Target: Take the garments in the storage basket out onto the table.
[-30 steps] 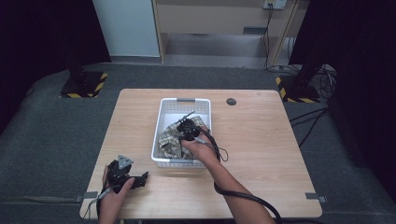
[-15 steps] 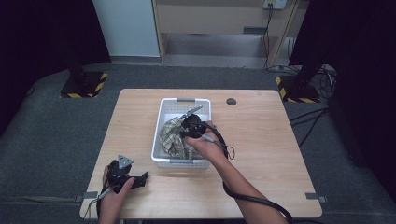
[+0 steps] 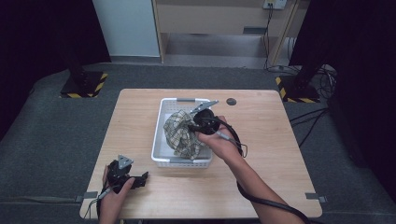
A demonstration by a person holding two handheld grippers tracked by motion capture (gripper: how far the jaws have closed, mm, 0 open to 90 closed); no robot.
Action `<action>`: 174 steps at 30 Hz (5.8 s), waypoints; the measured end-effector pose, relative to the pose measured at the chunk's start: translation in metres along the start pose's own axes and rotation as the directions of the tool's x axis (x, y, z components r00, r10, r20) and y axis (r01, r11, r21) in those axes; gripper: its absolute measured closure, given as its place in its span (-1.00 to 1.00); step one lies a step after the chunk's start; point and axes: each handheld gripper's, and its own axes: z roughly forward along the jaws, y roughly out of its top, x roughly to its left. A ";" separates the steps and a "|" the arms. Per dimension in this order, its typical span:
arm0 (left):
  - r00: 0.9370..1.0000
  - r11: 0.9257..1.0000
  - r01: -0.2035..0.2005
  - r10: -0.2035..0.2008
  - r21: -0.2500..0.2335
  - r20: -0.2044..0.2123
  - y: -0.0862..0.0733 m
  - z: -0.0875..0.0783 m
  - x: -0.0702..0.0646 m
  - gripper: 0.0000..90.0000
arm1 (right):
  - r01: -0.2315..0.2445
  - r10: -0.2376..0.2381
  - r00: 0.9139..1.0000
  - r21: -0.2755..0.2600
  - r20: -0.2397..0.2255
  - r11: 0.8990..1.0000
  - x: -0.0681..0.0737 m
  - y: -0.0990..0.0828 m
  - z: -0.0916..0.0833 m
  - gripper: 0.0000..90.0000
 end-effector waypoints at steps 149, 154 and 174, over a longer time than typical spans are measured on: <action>1.000 1.000 0.002 -0.002 -0.001 -0.001 0.000 0.000 0.000 -1.00 | -0.206 0.190 0.949 0.042 0.251 0.978 -0.138 -0.166 -0.125 0.84; 1.000 1.000 0.002 -0.002 -0.001 -0.001 0.000 0.000 0.000 -1.00 | -0.205 0.186 0.949 0.050 0.253 0.977 -0.138 -0.169 -0.123 0.84; 1.000 1.000 0.001 -0.001 -0.001 -0.001 0.000 0.000 0.000 -1.00 | -0.217 0.196 0.948 0.057 0.252 0.975 -0.136 -0.176 -0.112 0.79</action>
